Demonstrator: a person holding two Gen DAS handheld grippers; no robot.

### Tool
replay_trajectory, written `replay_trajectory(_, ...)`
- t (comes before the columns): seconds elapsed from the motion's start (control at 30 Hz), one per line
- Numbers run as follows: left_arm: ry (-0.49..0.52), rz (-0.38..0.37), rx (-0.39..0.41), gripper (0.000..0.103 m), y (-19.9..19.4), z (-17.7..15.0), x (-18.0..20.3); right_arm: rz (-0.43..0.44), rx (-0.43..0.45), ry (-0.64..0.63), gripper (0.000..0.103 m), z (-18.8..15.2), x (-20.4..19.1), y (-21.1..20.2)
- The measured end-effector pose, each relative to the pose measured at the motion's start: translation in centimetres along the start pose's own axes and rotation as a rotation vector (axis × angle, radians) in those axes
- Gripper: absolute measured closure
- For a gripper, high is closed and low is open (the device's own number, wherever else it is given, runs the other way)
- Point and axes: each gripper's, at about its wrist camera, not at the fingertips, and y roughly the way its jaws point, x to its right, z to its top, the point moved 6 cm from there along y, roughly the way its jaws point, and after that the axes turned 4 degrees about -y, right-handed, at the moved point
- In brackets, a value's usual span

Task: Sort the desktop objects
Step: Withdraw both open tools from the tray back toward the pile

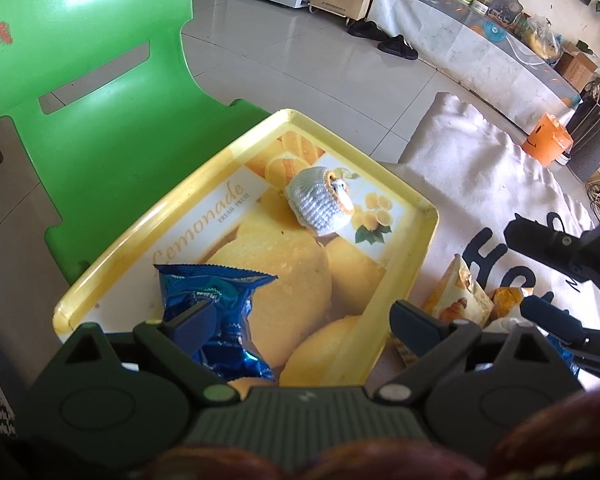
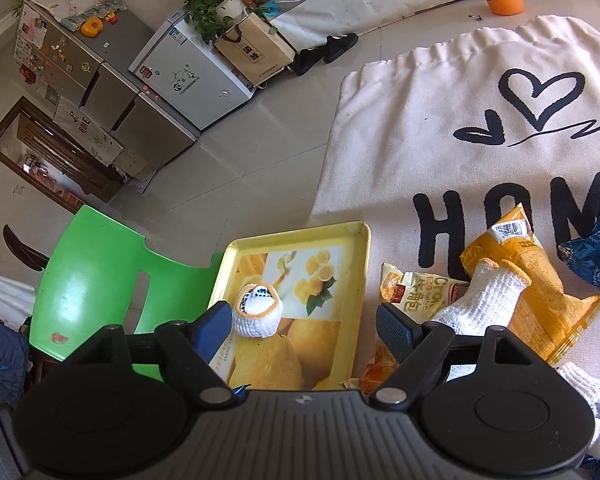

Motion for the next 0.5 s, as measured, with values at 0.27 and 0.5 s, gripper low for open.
replay_trajectory(0.27, 0.043, -0.014, -0.010, 0.006, -0.1, -0.5, 1.0, -0.029, -0.005, -0.003, 0.023, -0.2, 1.0, -0.8)
replay_trajectory(0.5, 0.097, -0.060, -0.024, 0.006, -0.1, -1.3, 2.7, -0.087, 0.006, 0.010, 0.023, -0.1, 2.5, -2.1)
